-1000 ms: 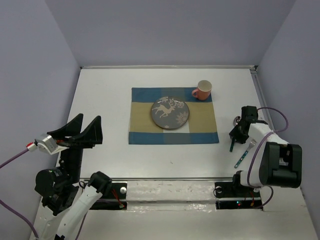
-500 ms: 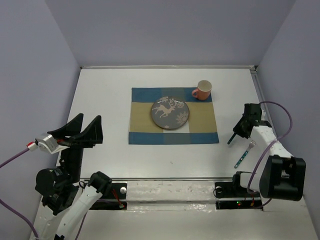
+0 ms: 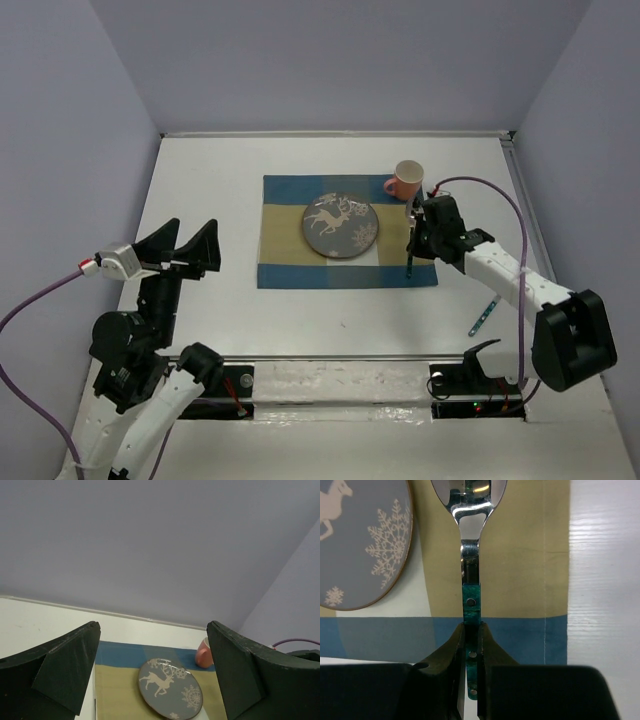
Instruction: Set the dinner table for one person
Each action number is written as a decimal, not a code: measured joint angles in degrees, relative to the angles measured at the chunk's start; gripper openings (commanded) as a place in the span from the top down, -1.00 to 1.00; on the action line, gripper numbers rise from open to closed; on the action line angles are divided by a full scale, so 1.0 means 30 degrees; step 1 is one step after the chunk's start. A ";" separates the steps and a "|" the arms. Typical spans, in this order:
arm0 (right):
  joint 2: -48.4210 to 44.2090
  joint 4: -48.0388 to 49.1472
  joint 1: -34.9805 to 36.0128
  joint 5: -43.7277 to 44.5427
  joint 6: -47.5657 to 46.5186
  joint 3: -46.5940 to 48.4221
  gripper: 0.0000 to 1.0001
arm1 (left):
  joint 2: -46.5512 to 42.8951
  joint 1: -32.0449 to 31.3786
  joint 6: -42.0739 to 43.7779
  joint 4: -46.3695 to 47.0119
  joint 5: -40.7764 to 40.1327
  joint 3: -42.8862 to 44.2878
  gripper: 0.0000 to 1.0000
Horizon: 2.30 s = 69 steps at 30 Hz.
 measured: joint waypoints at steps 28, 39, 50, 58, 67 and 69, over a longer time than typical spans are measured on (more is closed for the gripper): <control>0.7868 0.2062 0.0029 -0.2106 -0.1749 0.3687 1.00 | 0.1326 0.1107 0.0015 0.0000 0.0211 -0.0015 -0.98; 0.9085 0.2069 0.0029 -0.2069 -0.1887 0.4342 0.99 | 0.1326 0.1107 0.0007 0.0000 0.0248 -0.0015 -0.98; 0.9260 0.2084 0.0029 -0.1472 -0.1574 0.4350 0.59 | 0.1326 0.1144 0.0007 0.0000 0.0372 -0.0015 -0.98; 0.9712 0.2237 0.0029 -0.1144 -0.1311 0.4466 0.35 | 0.1319 0.1144 0.0007 0.0000 0.0379 -0.0015 -0.98; 0.8837 0.2055 0.0051 -0.0852 -0.0998 0.4422 -0.15 | 0.1173 0.1144 -0.0007 0.0000 0.0525 -0.0015 -0.98; 0.7934 0.1836 0.0051 -0.0663 -0.0852 0.4299 -0.15 | 0.1005 0.1144 -0.0015 0.0000 0.0605 -0.0015 -0.98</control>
